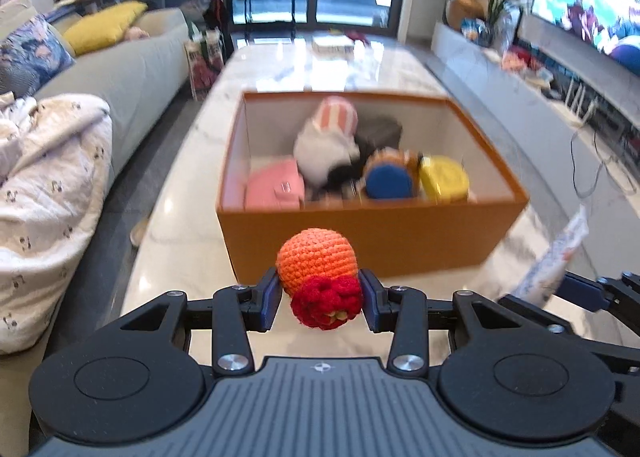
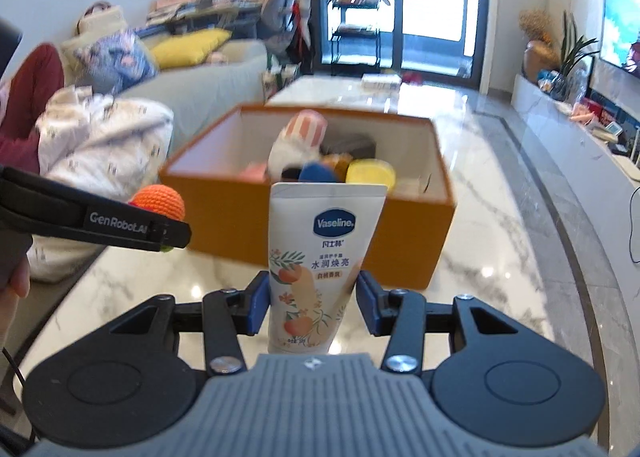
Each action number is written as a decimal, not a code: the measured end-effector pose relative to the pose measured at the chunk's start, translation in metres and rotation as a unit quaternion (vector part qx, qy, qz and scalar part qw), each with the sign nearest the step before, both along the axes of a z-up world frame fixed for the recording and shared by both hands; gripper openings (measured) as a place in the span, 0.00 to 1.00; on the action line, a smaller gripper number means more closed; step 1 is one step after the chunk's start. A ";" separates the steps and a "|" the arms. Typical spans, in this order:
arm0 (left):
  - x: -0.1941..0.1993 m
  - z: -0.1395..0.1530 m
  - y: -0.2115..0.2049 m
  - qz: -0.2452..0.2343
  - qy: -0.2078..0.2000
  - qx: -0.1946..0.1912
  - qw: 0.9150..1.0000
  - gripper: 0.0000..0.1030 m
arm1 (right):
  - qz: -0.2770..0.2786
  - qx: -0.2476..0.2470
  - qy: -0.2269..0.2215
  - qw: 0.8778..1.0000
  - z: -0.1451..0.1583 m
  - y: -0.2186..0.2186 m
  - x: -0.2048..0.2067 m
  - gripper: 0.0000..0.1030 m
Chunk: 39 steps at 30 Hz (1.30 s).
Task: Organize objects
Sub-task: 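Lift the ball and tube and carry both over the orange box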
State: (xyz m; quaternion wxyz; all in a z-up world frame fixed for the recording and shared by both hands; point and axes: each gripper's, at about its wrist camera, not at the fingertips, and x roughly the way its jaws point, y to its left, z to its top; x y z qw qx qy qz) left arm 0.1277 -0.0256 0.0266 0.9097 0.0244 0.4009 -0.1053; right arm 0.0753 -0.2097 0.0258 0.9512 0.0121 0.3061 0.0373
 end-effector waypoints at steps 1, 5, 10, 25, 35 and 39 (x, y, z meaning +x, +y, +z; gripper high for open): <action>0.004 0.003 0.002 0.005 -0.006 -0.003 1.000 0.46 | -0.004 0.003 -0.007 1.000 0.005 -0.002 0.001 0.47; 0.026 0.012 0.006 0.024 -0.025 -0.017 0.999 0.46 | -0.022 0.026 -0.031 0.999 0.022 -0.011 0.013 0.47; 0.057 0.023 0.009 0.043 -0.048 -0.034 0.997 0.46 | -0.041 0.066 -0.060 0.995 0.042 -0.018 0.040 0.47; 0.121 -0.032 0.000 0.081 0.007 -0.051 0.995 0.46 | -0.058 0.121 -0.030 0.990 0.007 -0.023 0.137 0.47; 0.127 -0.044 -0.011 0.084 0.002 -0.015 0.996 0.46 | -0.060 0.159 0.004 0.985 -0.026 -0.031 0.165 0.47; 0.131 -0.050 -0.016 0.073 0.004 -0.006 0.997 0.46 | -0.069 0.172 0.007 0.983 -0.036 -0.040 0.173 0.47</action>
